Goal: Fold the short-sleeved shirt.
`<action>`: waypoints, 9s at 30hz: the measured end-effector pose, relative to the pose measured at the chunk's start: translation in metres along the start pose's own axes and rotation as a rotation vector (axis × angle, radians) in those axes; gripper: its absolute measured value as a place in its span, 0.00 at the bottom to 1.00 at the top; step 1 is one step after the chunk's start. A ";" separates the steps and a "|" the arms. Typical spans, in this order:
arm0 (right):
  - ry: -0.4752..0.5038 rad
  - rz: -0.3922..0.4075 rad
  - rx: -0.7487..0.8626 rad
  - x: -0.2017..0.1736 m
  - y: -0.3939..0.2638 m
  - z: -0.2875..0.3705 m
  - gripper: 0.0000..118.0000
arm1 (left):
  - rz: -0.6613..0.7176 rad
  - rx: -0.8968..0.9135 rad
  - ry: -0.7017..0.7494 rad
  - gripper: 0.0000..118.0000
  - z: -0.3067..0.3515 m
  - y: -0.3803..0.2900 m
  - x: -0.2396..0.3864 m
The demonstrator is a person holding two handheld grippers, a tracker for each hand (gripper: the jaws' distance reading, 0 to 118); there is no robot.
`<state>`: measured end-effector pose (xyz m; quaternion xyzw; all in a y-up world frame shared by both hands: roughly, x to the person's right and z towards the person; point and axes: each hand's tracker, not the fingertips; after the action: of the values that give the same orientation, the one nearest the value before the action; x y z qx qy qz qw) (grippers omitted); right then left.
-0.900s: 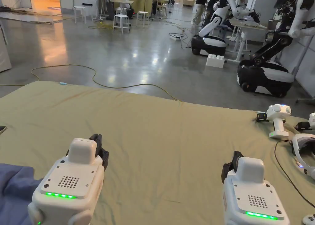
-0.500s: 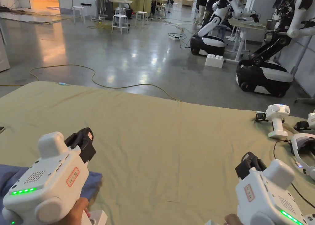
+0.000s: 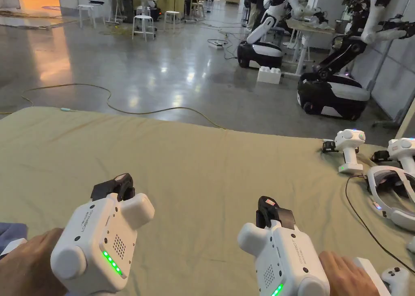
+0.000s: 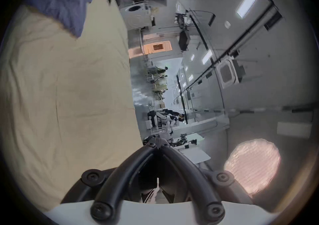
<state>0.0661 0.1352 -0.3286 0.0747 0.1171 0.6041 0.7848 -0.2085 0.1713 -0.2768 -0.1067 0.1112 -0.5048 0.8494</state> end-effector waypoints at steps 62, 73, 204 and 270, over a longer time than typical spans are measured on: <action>0.315 -1.154 -0.294 -0.031 0.027 -0.006 0.00 | 1.058 -1.053 -0.484 0.47 0.017 -0.243 0.020; 0.300 -1.166 -0.283 -0.022 0.020 0.003 0.00 | 1.211 -0.838 -0.346 0.01 0.036 -0.242 -0.016; 0.518 -1.339 -0.798 -0.064 -0.151 0.017 0.03 | 1.091 -0.547 -0.676 0.05 -0.052 -0.051 0.031; 0.166 -1.090 -0.592 0.076 -0.152 0.049 0.03 | 1.260 -0.658 -0.417 0.05 0.026 -0.214 -0.047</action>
<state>0.2392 0.1705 -0.3275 -0.2633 0.0265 0.1273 0.9559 -0.4008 0.1147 -0.1855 -0.3653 0.1331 0.1687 0.9058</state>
